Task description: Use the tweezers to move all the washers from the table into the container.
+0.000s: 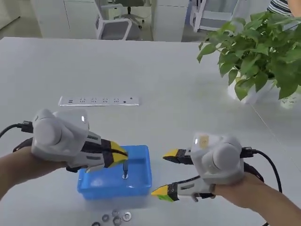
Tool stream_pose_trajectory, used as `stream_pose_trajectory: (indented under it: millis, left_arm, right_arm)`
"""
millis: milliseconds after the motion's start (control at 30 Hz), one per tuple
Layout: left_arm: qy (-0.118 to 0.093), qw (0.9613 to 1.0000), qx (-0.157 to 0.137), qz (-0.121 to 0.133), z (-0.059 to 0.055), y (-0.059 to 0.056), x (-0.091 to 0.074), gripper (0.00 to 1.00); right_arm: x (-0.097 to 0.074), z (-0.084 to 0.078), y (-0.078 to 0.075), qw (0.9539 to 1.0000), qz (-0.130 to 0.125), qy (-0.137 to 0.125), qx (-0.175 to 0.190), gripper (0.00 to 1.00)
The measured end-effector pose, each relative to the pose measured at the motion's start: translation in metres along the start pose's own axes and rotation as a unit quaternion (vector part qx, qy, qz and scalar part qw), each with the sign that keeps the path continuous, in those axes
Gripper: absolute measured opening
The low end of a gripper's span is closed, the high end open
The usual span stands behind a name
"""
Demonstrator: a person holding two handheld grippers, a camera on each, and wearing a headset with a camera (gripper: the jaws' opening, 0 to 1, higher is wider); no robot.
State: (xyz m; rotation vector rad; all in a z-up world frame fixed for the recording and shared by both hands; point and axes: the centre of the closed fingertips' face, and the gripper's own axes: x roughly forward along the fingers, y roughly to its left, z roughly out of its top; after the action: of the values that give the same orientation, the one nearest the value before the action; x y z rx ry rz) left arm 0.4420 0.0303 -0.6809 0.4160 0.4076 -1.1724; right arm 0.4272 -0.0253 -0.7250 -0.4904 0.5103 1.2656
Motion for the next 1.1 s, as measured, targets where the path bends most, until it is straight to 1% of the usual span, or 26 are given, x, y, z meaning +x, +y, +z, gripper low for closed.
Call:
stream_pose_trajectory:
  millis: [133, 300, 400, 500, 733, 1000, 1100]
  left_arm:
    - [0.0, 1.0, 0.001, 0.005, 0.001, 0.001, -0.004, 0.05]
    - [-0.003, 0.9998, 0.006, 0.016, 0.008, 0.0, -0.011, 0.05]
    - [-0.004, 0.9997, 0.007, 0.025, 0.011, 0.001, -0.015, 0.05]
    - [-0.006, 0.9996, 0.007, 0.029, 0.014, -0.001, -0.02, 0.05]
    - [-0.004, 0.9995, 0.007, 0.03, 0.017, -0.009, -0.028, 0.05]
    - [-0.011, 0.9995, 0.01, 0.028, 0.022, -0.019, -0.033, 0.05]
    - [-0.014, 0.9996, 0.01, 0.023, 0.023, -0.025, -0.034, 0.05]
  right_arm:
    - [-0.002, -0.002, 0.001, 0.9999, -0.012, -0.003, 0.01, 0.59]
    - [-0.003, -0.005, 0.007, 0.9997, -0.014, -0.005, 0.02, 0.62]
    - [-0.003, -0.005, 0.009, 0.9997, -0.014, -0.004, 0.02, 0.63]
    - [-0.003, -0.006, 0.011, 0.9997, -0.016, -0.001, 0.019, 0.64]
    - [-0.004, -0.002, 0.016, 0.9997, -0.015, -0.007, 0.02, 0.65]
    - [-0.003, 0.0, 0.023, 0.9997, -0.013, -0.008, 0.019, 0.66]
    - [-0.003, 0.001, 0.025, 0.9997, -0.012, -0.008, 0.018, 0.66]
